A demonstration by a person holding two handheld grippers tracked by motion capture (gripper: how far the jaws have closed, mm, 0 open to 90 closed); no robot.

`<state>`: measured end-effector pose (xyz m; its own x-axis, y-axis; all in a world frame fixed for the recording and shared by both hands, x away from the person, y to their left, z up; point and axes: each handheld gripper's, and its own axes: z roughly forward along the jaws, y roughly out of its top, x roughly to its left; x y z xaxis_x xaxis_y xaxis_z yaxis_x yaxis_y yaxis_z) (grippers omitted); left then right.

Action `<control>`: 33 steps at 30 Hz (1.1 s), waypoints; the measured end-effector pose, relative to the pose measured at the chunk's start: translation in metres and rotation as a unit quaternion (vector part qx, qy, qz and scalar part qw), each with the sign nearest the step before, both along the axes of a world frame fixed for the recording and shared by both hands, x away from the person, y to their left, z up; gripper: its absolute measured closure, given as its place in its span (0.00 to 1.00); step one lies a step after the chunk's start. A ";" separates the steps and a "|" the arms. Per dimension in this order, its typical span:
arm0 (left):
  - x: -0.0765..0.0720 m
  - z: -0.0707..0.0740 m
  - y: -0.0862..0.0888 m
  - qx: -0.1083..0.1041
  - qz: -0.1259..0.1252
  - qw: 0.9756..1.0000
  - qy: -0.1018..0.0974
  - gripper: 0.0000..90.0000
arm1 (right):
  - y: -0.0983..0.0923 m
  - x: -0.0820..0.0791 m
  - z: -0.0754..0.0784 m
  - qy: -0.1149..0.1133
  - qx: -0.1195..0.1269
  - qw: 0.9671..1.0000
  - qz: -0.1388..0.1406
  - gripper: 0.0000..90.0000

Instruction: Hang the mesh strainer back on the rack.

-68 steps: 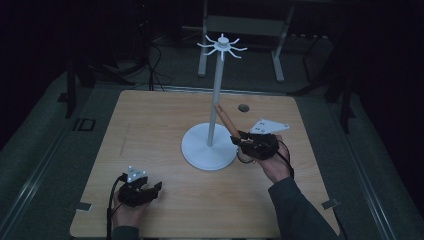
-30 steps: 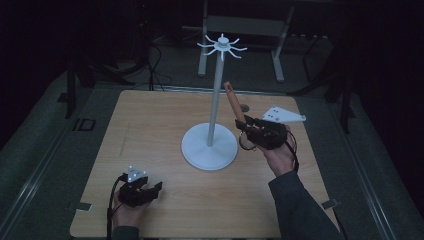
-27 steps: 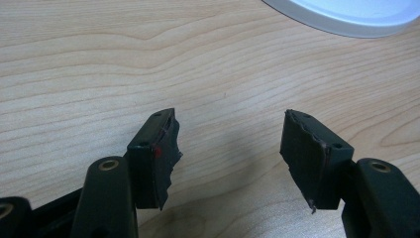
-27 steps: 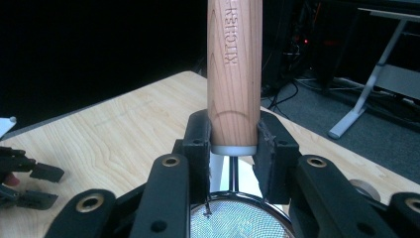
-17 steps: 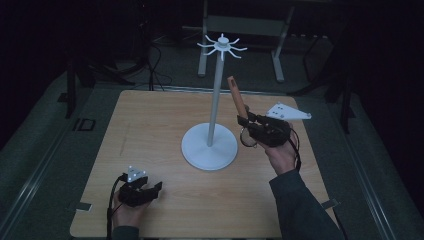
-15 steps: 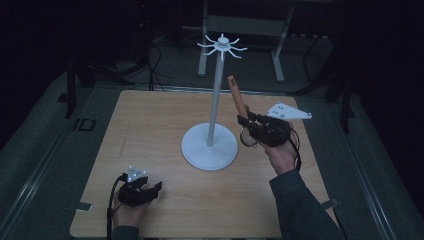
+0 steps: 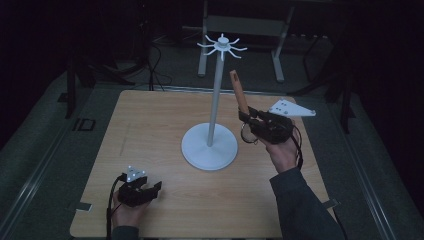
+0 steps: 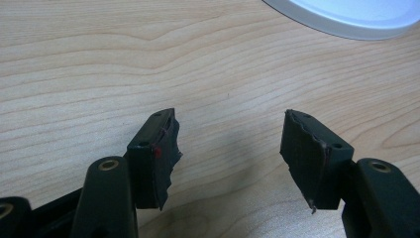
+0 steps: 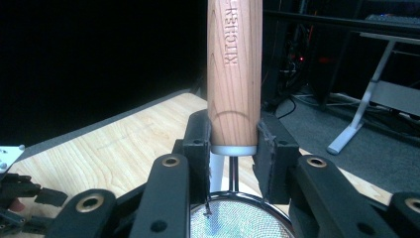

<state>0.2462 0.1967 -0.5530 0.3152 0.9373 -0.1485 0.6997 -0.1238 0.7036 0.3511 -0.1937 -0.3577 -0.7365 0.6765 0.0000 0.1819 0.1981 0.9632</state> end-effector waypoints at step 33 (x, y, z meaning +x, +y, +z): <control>0.000 0.000 -0.001 0.001 -0.003 1.000 0.001 0.44 | -0.004 -0.003 0.021 -0.022 0.041 0.999 0.004 0.78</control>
<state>0.2462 0.1961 -0.5527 0.3197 0.9361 -0.1468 0.7010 -0.1294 0.7013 0.3483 -0.1977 -0.3371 -0.7426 0.6693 0.0231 0.1377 0.1189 0.9833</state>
